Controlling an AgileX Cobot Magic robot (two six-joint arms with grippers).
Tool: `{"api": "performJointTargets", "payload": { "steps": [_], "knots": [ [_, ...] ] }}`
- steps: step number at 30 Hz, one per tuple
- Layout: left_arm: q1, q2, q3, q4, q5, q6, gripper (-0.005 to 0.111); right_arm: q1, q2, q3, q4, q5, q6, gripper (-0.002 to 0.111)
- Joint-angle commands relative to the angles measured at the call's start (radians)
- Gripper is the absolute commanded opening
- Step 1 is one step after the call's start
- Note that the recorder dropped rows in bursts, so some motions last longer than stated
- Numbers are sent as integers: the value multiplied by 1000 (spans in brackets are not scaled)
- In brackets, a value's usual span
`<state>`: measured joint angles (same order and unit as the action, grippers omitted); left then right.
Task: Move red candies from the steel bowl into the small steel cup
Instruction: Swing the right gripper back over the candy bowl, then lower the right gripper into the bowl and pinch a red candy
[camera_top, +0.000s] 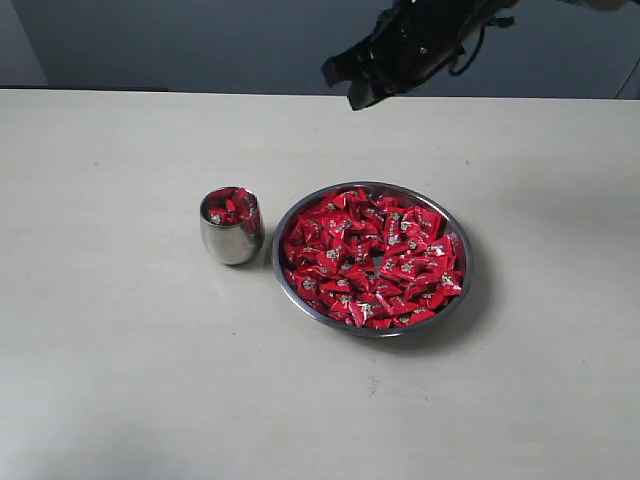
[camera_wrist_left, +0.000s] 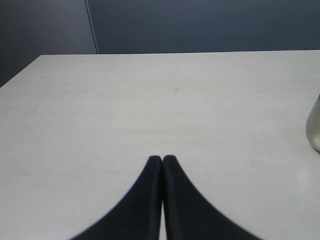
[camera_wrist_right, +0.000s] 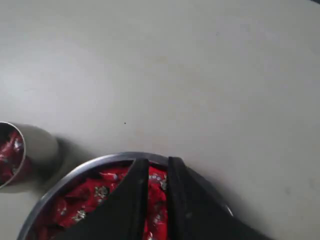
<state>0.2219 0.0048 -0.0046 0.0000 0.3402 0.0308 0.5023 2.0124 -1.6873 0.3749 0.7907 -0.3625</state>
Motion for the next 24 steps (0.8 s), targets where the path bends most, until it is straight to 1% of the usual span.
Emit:
{"api": "performJointTargets", "payload": {
  "steps": [1,5,8,12,20,24],
  "knots": [
    [-5,-5,5,-6,-10,-1,0,-61,-73,166,0,-99,-13,14],
    [-5,-5,5,-6,-10,-1,0,-151,-132,320,8,-149,-13,14],
    [-5,-5,5,-6,-10,-1,0,-164,-143,377,45,-151,-13,14],
    [-5,-5,5,-6,-10,-1,0,-147,-117,384,110,-141,-13,14],
    [-5,-5,5,-6,-10,-1,0,-59,-31,384,108,-121,-13,14],
    [-5,-5,5,-6,-10,-1,0,-31,0,384,93,-123,-13,14]
  ]
}}
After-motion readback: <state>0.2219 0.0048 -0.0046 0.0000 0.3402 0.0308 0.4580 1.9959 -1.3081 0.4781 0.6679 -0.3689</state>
